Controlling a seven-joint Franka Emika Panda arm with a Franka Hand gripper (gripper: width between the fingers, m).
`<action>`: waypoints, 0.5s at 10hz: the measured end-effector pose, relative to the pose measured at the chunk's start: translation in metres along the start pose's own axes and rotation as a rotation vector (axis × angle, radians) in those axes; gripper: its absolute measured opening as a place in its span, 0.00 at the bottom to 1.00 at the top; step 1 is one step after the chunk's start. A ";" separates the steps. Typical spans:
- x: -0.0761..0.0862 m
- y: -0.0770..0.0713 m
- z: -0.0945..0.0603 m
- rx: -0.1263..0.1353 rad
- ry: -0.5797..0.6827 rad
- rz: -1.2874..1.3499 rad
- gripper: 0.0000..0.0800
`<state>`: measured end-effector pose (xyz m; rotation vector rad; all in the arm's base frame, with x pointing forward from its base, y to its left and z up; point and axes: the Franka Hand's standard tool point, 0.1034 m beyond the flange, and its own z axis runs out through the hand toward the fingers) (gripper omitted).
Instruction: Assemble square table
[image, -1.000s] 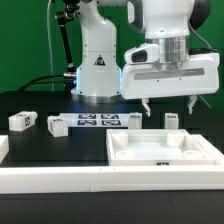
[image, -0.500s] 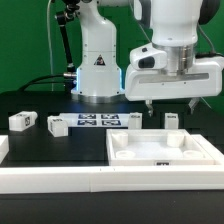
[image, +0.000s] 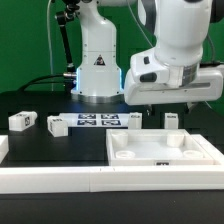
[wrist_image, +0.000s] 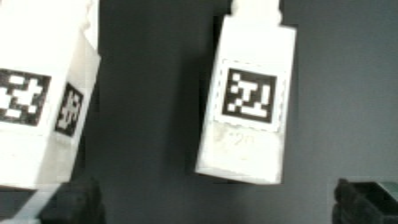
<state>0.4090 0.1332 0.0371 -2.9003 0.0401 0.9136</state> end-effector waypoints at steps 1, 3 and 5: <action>-0.004 -0.001 0.005 -0.003 -0.075 -0.009 0.81; -0.004 -0.005 0.013 -0.003 -0.171 -0.014 0.81; -0.005 -0.005 0.019 -0.002 -0.307 -0.017 0.81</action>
Offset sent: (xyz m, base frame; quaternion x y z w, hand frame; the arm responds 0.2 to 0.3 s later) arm -0.0043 0.0053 -0.0069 -0.0102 -0.1910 0.0008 0.9815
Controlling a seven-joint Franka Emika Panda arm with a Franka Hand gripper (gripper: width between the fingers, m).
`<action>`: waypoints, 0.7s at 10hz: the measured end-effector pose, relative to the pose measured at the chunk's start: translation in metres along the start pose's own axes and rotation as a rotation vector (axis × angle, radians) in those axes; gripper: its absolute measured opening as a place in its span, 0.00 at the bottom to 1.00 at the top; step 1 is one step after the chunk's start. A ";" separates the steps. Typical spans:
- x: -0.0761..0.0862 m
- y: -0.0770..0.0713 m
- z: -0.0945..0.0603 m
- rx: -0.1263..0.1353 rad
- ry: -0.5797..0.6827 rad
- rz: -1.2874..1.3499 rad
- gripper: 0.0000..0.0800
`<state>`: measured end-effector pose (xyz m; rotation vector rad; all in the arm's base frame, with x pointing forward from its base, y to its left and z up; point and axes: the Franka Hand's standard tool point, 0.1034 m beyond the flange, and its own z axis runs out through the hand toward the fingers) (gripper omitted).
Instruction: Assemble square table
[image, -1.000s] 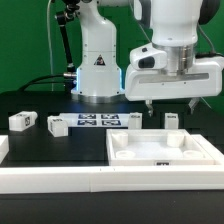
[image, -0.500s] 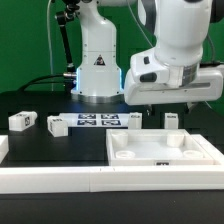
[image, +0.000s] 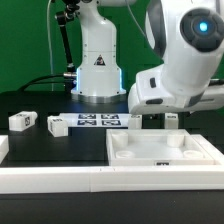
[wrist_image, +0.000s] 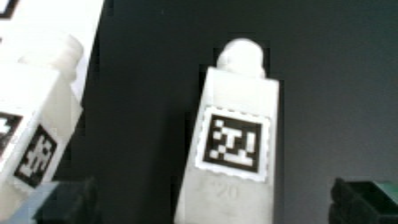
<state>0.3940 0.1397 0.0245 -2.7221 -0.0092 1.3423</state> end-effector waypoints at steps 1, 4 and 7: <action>0.004 -0.001 0.001 0.002 -0.015 -0.001 0.81; 0.007 -0.002 0.005 -0.001 -0.012 -0.003 0.81; 0.008 -0.005 0.016 -0.011 -0.030 0.020 0.81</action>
Offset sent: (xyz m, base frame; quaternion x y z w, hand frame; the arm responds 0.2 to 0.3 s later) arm -0.0055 0.0005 -0.0059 -0.0131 0.0014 0.0140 0.9998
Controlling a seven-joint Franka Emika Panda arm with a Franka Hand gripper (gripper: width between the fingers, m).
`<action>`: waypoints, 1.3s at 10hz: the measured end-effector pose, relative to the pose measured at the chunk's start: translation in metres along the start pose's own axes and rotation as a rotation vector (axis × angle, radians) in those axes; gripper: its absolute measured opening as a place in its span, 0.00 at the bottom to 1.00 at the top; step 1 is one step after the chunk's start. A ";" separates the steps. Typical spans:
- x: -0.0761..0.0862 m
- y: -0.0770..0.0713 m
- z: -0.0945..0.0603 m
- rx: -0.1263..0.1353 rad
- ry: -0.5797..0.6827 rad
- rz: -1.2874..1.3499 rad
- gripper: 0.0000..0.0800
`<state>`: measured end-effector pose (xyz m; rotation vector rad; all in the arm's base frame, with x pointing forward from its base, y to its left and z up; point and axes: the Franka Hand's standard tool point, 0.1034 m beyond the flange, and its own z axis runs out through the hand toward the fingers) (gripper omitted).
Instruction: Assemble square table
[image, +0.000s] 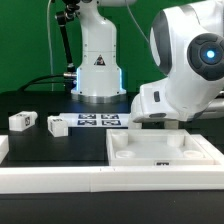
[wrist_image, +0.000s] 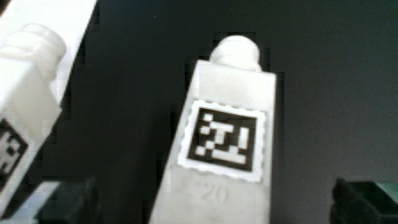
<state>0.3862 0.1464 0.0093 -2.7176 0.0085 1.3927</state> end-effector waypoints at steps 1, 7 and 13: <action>0.001 0.001 0.001 0.000 -0.003 0.006 0.81; 0.002 0.002 0.001 0.002 0.002 0.004 0.36; -0.016 0.008 -0.040 0.016 0.043 -0.051 0.36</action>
Offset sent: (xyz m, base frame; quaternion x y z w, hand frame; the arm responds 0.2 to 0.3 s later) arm -0.0019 -0.0053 -0.0028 -0.0136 0.0100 0.0056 0.9998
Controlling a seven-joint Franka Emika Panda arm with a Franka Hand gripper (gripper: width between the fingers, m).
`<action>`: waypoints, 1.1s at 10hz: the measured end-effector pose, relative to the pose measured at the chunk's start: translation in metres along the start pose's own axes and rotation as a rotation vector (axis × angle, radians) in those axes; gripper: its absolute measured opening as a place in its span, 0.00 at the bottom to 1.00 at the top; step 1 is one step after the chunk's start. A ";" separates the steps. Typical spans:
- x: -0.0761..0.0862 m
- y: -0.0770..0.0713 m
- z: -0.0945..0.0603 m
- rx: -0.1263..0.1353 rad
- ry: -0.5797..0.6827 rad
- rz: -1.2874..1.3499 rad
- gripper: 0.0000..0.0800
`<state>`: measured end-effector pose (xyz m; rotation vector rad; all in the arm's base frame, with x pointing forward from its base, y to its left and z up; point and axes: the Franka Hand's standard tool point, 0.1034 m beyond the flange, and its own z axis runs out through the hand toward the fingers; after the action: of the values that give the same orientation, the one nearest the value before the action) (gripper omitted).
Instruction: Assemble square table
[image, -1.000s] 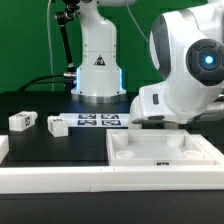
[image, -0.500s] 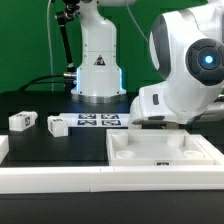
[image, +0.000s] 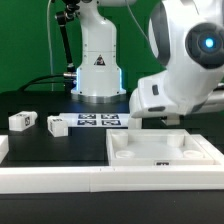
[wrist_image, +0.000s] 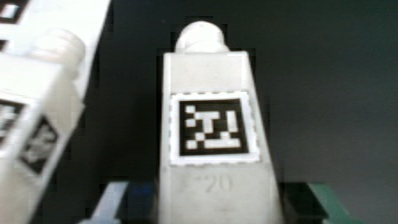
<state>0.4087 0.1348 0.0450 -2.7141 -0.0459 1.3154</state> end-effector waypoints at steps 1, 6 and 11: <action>-0.004 0.003 -0.013 0.007 0.019 -0.008 0.36; 0.004 0.008 -0.036 0.012 0.178 -0.044 0.36; -0.007 0.012 -0.101 0.010 0.422 -0.048 0.36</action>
Offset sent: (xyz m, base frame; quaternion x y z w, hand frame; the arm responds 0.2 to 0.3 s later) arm 0.0000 0.0000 0.0000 0.0000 0.0000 0.0000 1.0000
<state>0.4831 0.1127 0.1109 -2.8975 -0.0620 0.7063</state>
